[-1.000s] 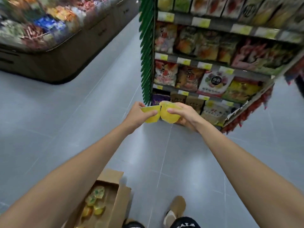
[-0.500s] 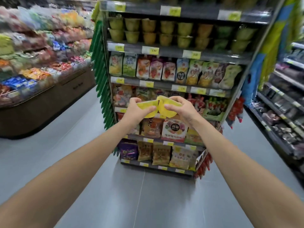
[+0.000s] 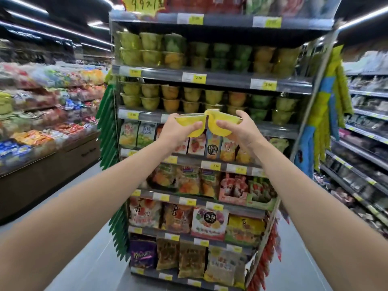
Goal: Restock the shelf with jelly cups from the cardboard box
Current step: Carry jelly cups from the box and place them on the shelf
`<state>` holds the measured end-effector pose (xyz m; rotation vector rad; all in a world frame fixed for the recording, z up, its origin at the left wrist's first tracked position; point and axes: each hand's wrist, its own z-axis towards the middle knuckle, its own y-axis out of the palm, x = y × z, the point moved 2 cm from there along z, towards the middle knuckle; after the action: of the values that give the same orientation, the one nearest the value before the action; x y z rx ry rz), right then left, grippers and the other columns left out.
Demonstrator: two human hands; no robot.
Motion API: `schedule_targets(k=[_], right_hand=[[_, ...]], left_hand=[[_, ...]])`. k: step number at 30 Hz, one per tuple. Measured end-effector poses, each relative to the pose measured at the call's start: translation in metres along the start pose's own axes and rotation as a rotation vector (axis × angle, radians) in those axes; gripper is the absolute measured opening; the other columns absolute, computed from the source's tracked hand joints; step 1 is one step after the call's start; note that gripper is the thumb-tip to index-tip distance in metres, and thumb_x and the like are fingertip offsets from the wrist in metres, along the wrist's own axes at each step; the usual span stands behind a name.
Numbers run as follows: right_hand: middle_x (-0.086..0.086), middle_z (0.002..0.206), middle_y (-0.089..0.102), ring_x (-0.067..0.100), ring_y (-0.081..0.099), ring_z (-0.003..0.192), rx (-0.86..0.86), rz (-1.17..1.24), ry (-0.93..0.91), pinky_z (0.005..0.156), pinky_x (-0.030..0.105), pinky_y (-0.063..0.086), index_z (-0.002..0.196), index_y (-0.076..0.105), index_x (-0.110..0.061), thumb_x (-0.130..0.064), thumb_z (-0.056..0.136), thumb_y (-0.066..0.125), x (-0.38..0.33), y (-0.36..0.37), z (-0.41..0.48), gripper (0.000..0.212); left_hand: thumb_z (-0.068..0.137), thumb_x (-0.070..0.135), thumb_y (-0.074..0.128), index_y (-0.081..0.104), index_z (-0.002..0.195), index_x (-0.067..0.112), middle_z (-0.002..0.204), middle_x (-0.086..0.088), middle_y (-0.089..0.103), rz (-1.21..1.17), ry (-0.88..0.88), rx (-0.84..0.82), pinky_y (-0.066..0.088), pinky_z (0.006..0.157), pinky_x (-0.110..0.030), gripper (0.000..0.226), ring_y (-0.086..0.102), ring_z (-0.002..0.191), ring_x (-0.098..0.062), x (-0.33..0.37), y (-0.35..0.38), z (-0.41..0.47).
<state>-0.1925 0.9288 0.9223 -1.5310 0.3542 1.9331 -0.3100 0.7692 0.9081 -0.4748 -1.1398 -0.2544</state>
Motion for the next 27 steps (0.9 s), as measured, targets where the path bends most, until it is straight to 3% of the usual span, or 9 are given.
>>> schedule_targets(k=[3,5,8,9,11,15,18,22,27], right_hand=[[0.007,0.129,0.053,0.021,0.059,0.111,0.022,-0.002,-0.038,0.089,0.033,0.053,0.147,0.024,-0.005,-0.036,0.066,0.086,-0.02,-0.004,0.038,0.106],[0.009,0.121,0.06,0.022,0.064,0.106,0.032,-0.004,-0.085,0.09,0.039,0.055,0.141,0.035,-0.002,-0.05,0.047,0.091,-0.032,-0.005,0.065,0.118],[0.01,0.111,0.068,0.024,0.068,0.1,0.049,-0.01,-0.156,0.092,0.043,0.054,0.124,0.053,-0.003,-0.053,0.04,0.088,-0.044,-0.009,0.11,0.104],[0.009,0.107,0.071,0.024,0.068,0.099,0.039,0.005,-0.168,0.094,0.045,0.053,0.116,0.06,-0.004,-0.048,0.047,0.088,-0.048,-0.009,0.124,0.087],[0.008,0.103,0.073,0.024,0.069,0.099,0.008,0.024,-0.203,0.097,0.046,0.051,0.102,0.068,-0.009,-0.033,0.063,0.086,-0.054,-0.01,0.15,0.05],[0.0,0.105,0.071,0.017,0.067,0.099,0.051,0.04,-0.254,0.093,0.036,0.053,0.114,0.063,-0.012,-0.039,0.058,0.088,-0.066,-0.012,0.193,0.067],[-0.008,0.098,0.066,0.009,0.063,0.092,0.107,0.02,-0.298,0.081,0.023,0.051,0.108,0.059,-0.018,-0.031,0.073,0.082,-0.072,-0.016,0.219,0.045],[-0.009,0.097,0.064,0.01,0.062,0.095,0.157,0.009,-0.359,0.086,0.028,0.053,0.102,0.058,-0.023,-0.031,0.075,0.081,-0.077,-0.019,0.249,0.037],[-0.001,0.106,0.063,0.013,0.062,0.1,0.172,0.113,-0.398,0.083,0.028,0.056,0.114,0.056,-0.016,-0.029,0.078,0.078,-0.083,-0.016,0.279,0.044]], left_hand=[[0.077,0.042,0.076,0.027,0.142,0.008,0.123,-0.004,0.051,-0.027,0.033,0.038,0.047,0.094,-0.031,0.088,0.054,0.11,-0.018,0.013,0.004,0.039],[0.073,0.044,0.079,0.034,0.139,0.007,0.123,-0.004,0.055,-0.056,0.069,0.061,0.046,0.1,-0.036,0.088,0.055,0.112,-0.018,0.024,0.006,0.066],[0.073,0.04,0.08,0.058,0.118,0.014,0.11,0.001,0.067,-0.073,0.131,0.045,0.049,0.097,-0.034,0.057,0.063,0.104,-0.015,0.037,0.01,0.111],[0.076,0.034,0.079,0.06,0.113,0.016,0.108,0.001,0.068,-0.09,0.16,0.053,0.049,0.097,-0.032,0.044,0.064,0.103,-0.015,0.04,0.011,0.126],[0.076,0.031,0.079,0.057,0.119,0.013,0.112,0.0,0.066,-0.126,0.182,0.082,0.049,0.096,-0.031,0.051,0.063,0.106,-0.016,0.046,0.013,0.155],[0.078,0.029,0.078,0.04,0.13,0.011,0.115,0.003,0.055,-0.102,0.243,0.124,0.043,0.088,-0.021,0.066,0.054,0.104,-0.01,0.059,0.016,0.198],[0.077,0.026,0.079,0.042,0.129,0.01,0.112,0.004,0.054,-0.036,0.304,0.185,0.039,0.082,-0.016,0.066,0.052,0.101,-0.008,0.067,0.016,0.23],[0.075,0.035,0.079,0.048,0.129,0.012,0.117,0.001,0.058,0.059,0.333,0.258,0.041,0.084,-0.019,0.066,0.053,0.102,-0.01,0.071,0.016,0.266],[0.075,0.04,0.078,0.048,0.128,0.011,0.121,-0.002,0.059,0.137,0.35,0.291,0.042,0.084,-0.023,0.068,0.055,0.107,-0.015,0.072,0.021,0.299]])
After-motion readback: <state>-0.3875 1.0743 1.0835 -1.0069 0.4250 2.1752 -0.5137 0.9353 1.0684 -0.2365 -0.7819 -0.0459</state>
